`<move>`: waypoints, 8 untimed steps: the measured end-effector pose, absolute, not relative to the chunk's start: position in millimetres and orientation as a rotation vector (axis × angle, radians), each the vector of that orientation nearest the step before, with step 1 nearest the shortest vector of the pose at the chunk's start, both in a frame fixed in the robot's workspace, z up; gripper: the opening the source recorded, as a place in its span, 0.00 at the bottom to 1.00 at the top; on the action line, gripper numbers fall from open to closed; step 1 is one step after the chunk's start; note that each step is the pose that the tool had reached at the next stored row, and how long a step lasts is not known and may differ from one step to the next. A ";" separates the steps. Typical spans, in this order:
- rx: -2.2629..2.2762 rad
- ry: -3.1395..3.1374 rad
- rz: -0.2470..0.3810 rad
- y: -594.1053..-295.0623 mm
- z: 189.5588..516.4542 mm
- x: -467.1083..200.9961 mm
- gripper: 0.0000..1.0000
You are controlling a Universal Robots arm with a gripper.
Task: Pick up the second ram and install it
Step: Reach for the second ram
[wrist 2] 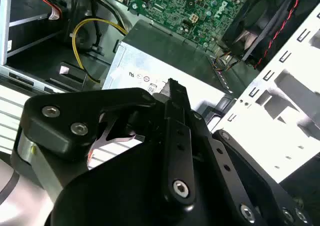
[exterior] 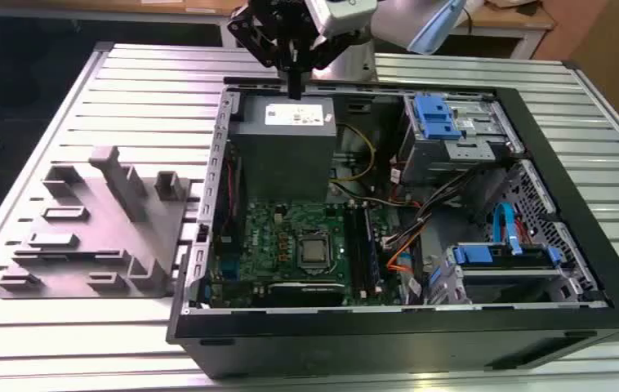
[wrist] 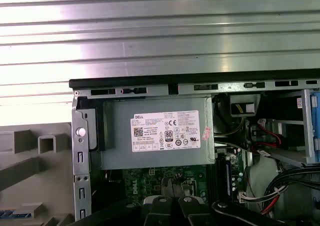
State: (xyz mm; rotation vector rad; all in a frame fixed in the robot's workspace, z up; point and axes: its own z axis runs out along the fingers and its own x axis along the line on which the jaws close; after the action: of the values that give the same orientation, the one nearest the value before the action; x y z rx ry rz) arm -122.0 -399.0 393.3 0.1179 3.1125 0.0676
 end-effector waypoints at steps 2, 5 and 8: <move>0.118 3.113 0.068 -398.9 393.3 -122.0 0.07; 0.118 3.112 0.068 -398.9 393.3 -122.0 0.07; 0.118 3.112 0.068 -398.9 393.3 -122.0 0.07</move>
State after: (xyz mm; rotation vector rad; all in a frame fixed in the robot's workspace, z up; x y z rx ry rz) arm -122.0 -398.9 393.3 0.1180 3.1125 0.0677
